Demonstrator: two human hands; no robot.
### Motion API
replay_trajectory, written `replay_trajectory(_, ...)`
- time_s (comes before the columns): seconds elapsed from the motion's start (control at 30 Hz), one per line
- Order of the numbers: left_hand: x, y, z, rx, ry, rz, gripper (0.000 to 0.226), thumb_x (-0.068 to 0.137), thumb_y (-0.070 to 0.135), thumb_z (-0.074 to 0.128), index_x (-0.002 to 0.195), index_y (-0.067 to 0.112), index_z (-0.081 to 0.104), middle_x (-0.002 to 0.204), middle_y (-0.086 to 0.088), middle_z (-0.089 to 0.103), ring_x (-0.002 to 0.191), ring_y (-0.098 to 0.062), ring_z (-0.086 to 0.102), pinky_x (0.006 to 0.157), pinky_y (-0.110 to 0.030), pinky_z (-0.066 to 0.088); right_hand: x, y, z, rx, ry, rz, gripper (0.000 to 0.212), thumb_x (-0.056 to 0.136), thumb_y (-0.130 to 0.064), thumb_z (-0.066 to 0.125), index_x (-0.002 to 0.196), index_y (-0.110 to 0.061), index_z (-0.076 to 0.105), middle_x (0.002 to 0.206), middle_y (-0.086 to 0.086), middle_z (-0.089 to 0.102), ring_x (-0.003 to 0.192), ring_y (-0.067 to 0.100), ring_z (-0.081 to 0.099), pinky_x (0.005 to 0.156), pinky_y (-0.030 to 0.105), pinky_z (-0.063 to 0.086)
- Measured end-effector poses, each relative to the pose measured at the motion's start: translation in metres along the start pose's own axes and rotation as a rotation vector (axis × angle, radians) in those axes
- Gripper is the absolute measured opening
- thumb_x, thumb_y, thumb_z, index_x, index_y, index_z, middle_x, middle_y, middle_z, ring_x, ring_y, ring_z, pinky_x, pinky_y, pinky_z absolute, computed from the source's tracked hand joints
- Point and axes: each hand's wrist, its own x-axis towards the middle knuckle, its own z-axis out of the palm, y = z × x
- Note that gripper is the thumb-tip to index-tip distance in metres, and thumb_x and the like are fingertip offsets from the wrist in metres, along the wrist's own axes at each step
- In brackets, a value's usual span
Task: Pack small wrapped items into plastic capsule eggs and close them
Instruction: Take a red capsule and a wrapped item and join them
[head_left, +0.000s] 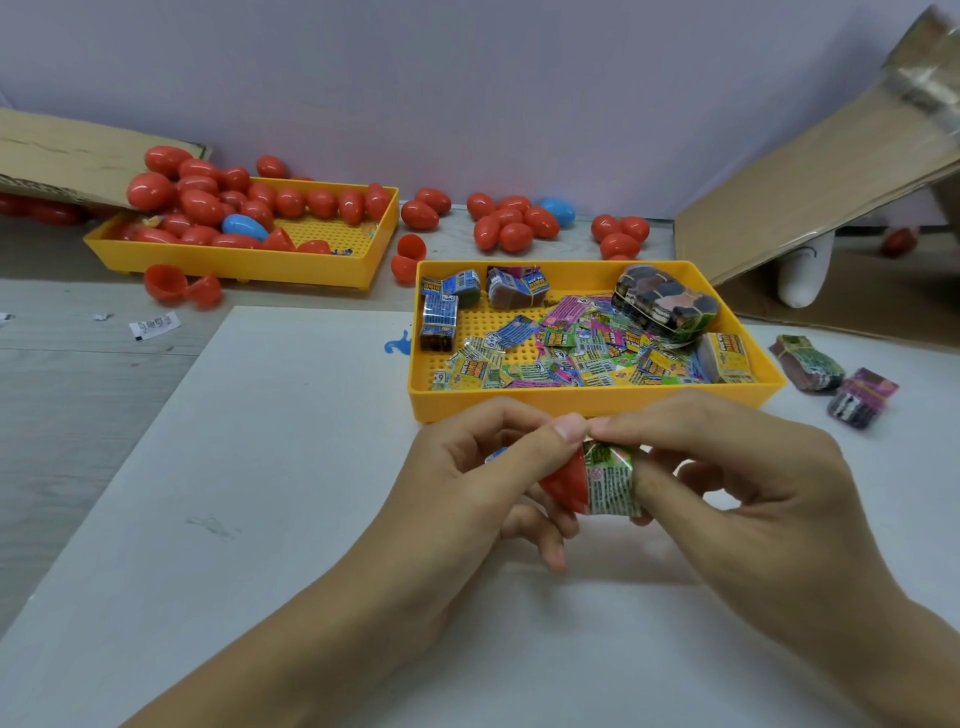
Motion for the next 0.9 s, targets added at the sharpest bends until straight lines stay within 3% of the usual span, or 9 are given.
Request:
replay_trajectory(0.3, -0.001, -0.003, -0.003, -0.014, -0.008, 0.029, 0.023, 0.073, 0.026, 0.078, 0.087, 0.008, 0.079, 0.074, -0.008, 0.070, 0.063, -0.017, 0.067, 0.063, -0.026, 0.058, 0.001, -0.001, -0.003, -0.009, -0.005, -0.007, 0.022, 0.087, -0.020, 0.059, 0.102, -0.028, 0.073, 0.091, -0.007, 0.070, 0.069, 0.017, 0.066, 0.044, 0.035, 0.049)
replay_trajectory(0.57, -0.003, -0.008, -0.001, -0.026, 0.087, 0.119, 0.019, 0.077, 0.016, 0.073, 0.094, 0.013, 0.080, 0.092, -0.009, 0.076, 0.074, -0.018, 0.074, 0.067, -0.027, 0.059, -0.001, -0.005, 0.000, 0.058, -0.016, 0.076, 0.032, 0.086, -0.025, 0.062, 0.116, -0.036, 0.069, 0.094, -0.009, 0.067, 0.068, 0.019, 0.066, 0.045, 0.035, 0.050)
replay_trajectory(0.67, -0.003, -0.008, 0.001, -0.001, 0.142, 0.197, 0.023, 0.075, 0.014, 0.073, 0.097, 0.013, 0.080, 0.098, -0.013, 0.074, 0.078, -0.022, 0.075, 0.069, -0.028, 0.060, -0.001, -0.005, 0.000, 0.133, 0.043, 0.182, 0.022, 0.081, -0.027, 0.070, 0.101, -0.035, 0.070, 0.085, -0.008, 0.068, 0.059, 0.017, 0.067, 0.042, 0.034, 0.048)
replay_trajectory(0.73, -0.005, -0.008, 0.002, 0.077, 0.179, 0.266, 0.027, 0.076, 0.015, 0.074, 0.102, 0.013, 0.079, 0.101, -0.019, 0.071, 0.078, -0.024, 0.076, 0.070, -0.029, 0.061, 0.000, -0.005, -0.001, 0.167, 0.056, 0.231, 0.010, 0.080, -0.027, 0.073, 0.089, -0.029, 0.071, 0.076, -0.005, 0.069, 0.055, 0.017, 0.067, 0.040, 0.024, 0.044)
replay_trajectory(0.83, -0.008, -0.008, 0.004, 0.197, 0.216, 0.389, 0.029, 0.076, 0.017, 0.077, 0.105, 0.018, 0.077, 0.097, -0.019, 0.070, 0.076, -0.024, 0.076, 0.069, -0.028, 0.061, 0.002, -0.008, -0.003, 0.226, 0.020, 0.280, 0.013, 0.081, -0.032, 0.069, 0.087, -0.023, 0.074, 0.073, -0.001, 0.071, 0.055, 0.016, 0.068, 0.041, 0.019, 0.044)
replay_trajectory(0.9, -0.010, -0.008, 0.004, 0.259, 0.230, 0.458, 0.029, 0.077, 0.022, 0.080, 0.106, 0.023, 0.076, 0.095, -0.016, 0.071, 0.078, -0.023, 0.075, 0.070, -0.028, 0.060, 0.004, -0.010, -0.004, 0.293, -0.019, 0.328, 0.010, 0.083, -0.023, 0.069, 0.089, -0.023, 0.077, 0.078, 0.002, 0.073, 0.061, 0.019, 0.070, 0.039, 0.023, 0.046)
